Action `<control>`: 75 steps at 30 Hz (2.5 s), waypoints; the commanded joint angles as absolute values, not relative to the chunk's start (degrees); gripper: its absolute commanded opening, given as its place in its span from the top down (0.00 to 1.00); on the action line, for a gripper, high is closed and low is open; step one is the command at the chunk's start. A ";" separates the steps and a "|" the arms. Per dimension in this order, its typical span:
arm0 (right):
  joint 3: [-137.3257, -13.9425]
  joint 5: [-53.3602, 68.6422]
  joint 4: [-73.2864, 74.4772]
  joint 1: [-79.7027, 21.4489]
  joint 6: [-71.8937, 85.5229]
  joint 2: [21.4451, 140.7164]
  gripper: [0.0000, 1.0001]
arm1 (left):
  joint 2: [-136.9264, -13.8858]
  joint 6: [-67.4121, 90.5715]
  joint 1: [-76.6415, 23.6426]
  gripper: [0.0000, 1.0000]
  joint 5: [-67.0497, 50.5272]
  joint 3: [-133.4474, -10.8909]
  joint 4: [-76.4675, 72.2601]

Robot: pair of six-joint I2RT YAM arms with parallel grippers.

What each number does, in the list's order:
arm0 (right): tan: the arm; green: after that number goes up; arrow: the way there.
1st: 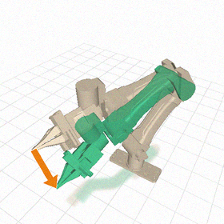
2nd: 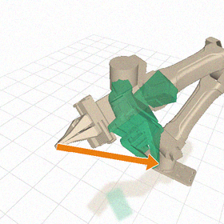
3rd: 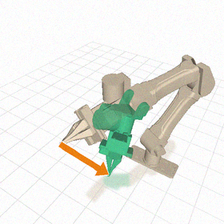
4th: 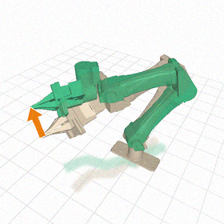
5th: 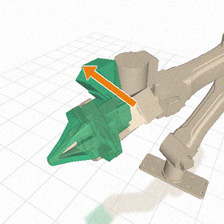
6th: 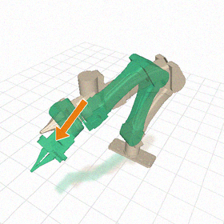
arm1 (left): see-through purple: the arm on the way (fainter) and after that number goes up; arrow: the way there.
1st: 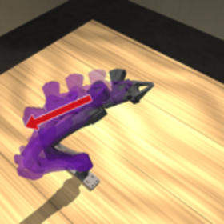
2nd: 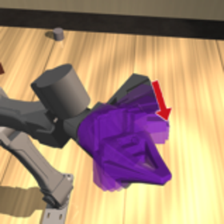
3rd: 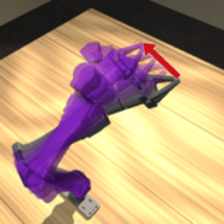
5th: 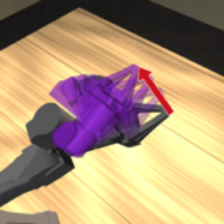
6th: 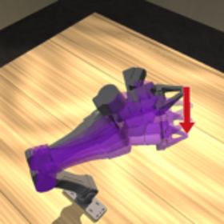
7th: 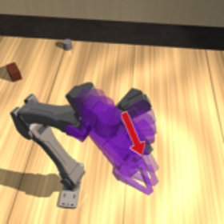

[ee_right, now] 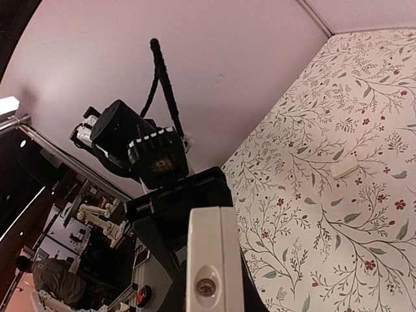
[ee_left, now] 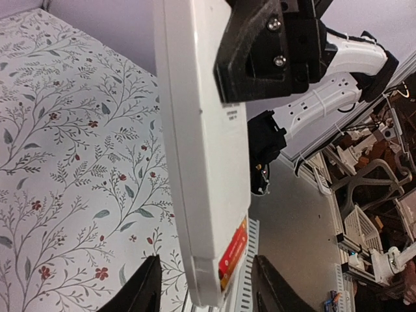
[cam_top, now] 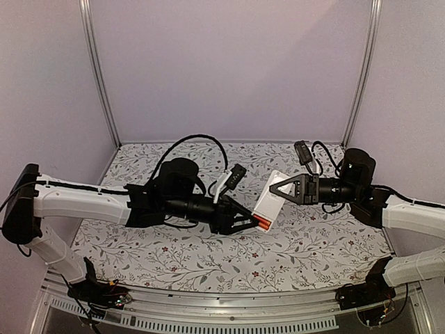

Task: Load the batteries into the remote control
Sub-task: Press the battery in the battery compartment, then pass from the right arm to the left

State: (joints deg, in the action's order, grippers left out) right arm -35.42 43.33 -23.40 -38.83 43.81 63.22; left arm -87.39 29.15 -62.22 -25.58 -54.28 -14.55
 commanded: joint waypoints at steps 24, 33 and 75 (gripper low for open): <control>-37.54 45.59 -26.63 -39.97 41.44 62.29 1.00 | -91.17 33.99 -59.68 0.42 -29.67 -56.40 -16.84; -37.45 45.01 -26.21 -39.90 41.59 62.93 1.00 | -91.39 32.49 -59.33 0.52 -30.21 -57.40 -14.74; -29.44 23.33 -30.18 -39.44 54.98 75.91 0.93 | -109.88 16.24 -67.81 0.19 9.98 -81.17 13.91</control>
State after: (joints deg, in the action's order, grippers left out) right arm -30.04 23.83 -25.39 -38.74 53.36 75.40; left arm -107.61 17.26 -67.46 8.19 -78.61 10.28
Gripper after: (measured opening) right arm 0.127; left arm 0.836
